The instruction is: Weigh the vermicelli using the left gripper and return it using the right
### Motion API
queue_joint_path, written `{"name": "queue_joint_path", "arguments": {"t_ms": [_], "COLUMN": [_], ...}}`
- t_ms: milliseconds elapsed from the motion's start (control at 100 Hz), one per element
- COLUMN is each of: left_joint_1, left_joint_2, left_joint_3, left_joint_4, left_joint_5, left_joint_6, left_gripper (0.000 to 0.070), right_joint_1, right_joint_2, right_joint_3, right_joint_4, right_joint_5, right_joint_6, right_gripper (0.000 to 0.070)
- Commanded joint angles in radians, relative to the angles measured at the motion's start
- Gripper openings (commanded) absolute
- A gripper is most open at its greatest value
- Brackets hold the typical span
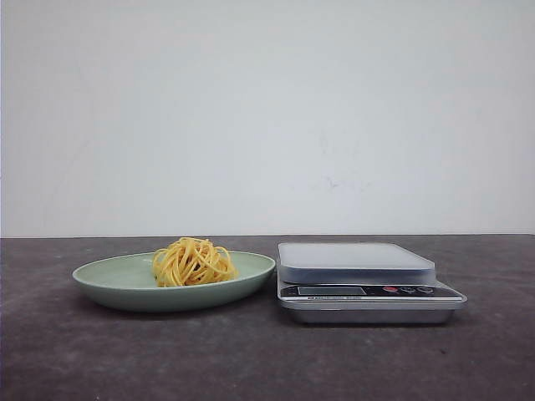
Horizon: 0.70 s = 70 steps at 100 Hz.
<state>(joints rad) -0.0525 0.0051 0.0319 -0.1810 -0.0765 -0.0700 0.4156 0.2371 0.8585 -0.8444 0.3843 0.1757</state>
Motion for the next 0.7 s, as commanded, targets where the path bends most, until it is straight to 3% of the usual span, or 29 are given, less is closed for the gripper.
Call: {"name": "queue_joint_path", "arguments": {"t_ms": [0,100,250,480,690], "left_joint_1": [0.001,0.001,0.001,0.001,0.001], "left_joint_2": [-0.002,-0.002,-0.002,-0.002,-0.002], "left_joint_3": [-0.018,-0.018,-0.018,-0.018,-0.018], "left_joint_4": [-0.006,-0.006,-0.006,-0.006,-0.006], "left_joint_5": [0.002,0.002,0.002,0.002,0.002], "left_joint_6": [0.009,0.009,0.009,0.009,0.009], "left_gripper": [0.0011,0.0012,0.0012,0.0012,0.0011], "right_joint_1": [-0.132,-0.275,-0.406,-0.474,-0.474], "right_joint_2": [-0.022,-0.070,-0.163,-0.233,-0.233], "right_joint_3": [-0.050,-0.179,-0.407,-0.692,-0.816], "right_joint_4": [0.068,0.232,0.447,0.577,0.681], "right_joint_5": [-0.100,-0.251,-0.334,-0.344,-0.340], "right_joint_6": [-0.078,-0.101,-0.102,-0.097,-0.097], "right_gripper": [0.0007,0.0008,0.0007,0.0007,0.0008]}}
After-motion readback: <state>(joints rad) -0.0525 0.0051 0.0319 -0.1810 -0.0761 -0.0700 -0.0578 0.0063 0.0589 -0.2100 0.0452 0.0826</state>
